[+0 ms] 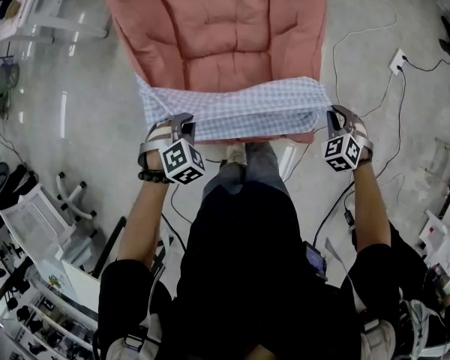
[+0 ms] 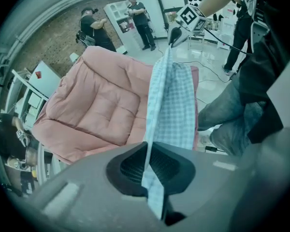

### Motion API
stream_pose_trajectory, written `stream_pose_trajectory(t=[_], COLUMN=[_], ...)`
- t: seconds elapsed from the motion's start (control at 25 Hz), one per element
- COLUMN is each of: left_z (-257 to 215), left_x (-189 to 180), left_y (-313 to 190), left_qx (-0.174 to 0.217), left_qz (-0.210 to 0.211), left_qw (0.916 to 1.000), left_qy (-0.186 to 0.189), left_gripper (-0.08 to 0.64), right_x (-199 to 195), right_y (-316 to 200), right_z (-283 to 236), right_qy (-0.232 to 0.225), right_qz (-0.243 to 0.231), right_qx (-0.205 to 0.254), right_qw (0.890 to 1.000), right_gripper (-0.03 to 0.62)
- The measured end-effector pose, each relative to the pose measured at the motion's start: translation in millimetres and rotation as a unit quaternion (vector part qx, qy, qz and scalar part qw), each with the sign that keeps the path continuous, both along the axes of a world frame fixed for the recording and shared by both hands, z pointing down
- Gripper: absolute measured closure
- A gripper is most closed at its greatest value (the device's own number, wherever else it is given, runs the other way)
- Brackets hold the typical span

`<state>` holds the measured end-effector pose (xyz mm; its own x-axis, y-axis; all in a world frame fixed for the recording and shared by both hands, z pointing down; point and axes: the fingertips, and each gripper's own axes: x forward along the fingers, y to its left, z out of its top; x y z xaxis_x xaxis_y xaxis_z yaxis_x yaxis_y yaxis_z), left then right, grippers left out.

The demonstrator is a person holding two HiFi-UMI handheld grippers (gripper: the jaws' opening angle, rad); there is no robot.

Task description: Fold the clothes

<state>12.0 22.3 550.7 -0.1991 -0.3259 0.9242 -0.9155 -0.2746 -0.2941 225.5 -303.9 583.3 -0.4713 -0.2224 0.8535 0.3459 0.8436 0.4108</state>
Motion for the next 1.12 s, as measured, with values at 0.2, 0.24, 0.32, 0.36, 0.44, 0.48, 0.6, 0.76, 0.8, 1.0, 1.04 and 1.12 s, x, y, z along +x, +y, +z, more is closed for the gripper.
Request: stream_pose_trajectory(t=[0.2, 0.24, 0.32, 0.36, 0.44, 0.48, 0.6, 0.76, 0.8, 1.0, 1.04, 1.12], left_z=[22.3, 27.3, 36.6, 40.3, 46.0, 48.9, 61.9, 69.7, 70.1, 81.9, 84.7, 87.7], left_x=[40.1, 46.1, 56.2, 60.2, 65.5, 67.3, 74.4, 86.2, 88.1, 99.5, 101.8, 104.9], left_y=[18.8, 21.8, 26.9, 28.9, 31.7, 32.8, 37.4, 42.1, 41.8, 48.4, 49.6, 50.0], left_qx=[-0.018, -0.02, -0.025, -0.026, -0.024, -0.023, -0.027, -0.03, -0.028, -0.036, -0.039, -0.038], left_qz=[0.012, 0.011, 0.008, 0.006, -0.007, -0.016, -0.027, -0.026, -0.028, -0.037, -0.036, -0.034], left_qw=[0.9995, 0.9993, 0.9989, 0.9988, 0.9983, 0.9979, 0.9966, 0.9959, 0.9958, 0.9939, 0.9935, 0.9927], left_qy=[0.022, 0.029, 0.038, 0.042, 0.052, 0.058, 0.073, 0.081, 0.083, 0.097, 0.101, 0.109], left_gripper=[0.546, 0.546, 0.546, 0.546, 0.546, 0.546, 0.546, 0.546, 0.546, 0.545, 0.54, 0.471], right_x=[19.8, 22.3, 28.3, 32.0, 39.4, 42.3, 45.7, 48.6, 50.2, 57.9, 59.1, 61.5], right_y=[8.4, 10.4, 13.0, 13.9, 15.6, 16.7, 21.3, 24.9, 23.8, 27.9, 31.9, 43.2], right_z=[19.2, 22.8, 30.3, 33.7, 39.1, 41.4, 47.7, 55.7, 57.6, 67.0, 68.4, 70.7], right_qy=[0.015, 0.018, 0.027, 0.031, 0.038, 0.042, 0.051, 0.058, 0.06, 0.075, 0.078, 0.089], right_qz=[0.007, 0.008, 0.006, 0.004, 0.002, 0.001, 0.0, 0.006, 0.006, 0.008, 0.01, 0.012], right_qx=[0.003, 0.004, 0.008, 0.01, 0.013, 0.014, 0.015, 0.012, 0.014, 0.016, 0.009, -0.014], right_qw=[1.0, 1.0, 1.0, 0.999, 0.999, 0.999, 0.999, 0.998, 0.998, 0.997, 0.997, 0.996], right_gripper=[0.548, 0.548, 0.548, 0.548, 0.548, 0.548, 0.548, 0.548, 0.548, 0.546, 0.543, 0.473])
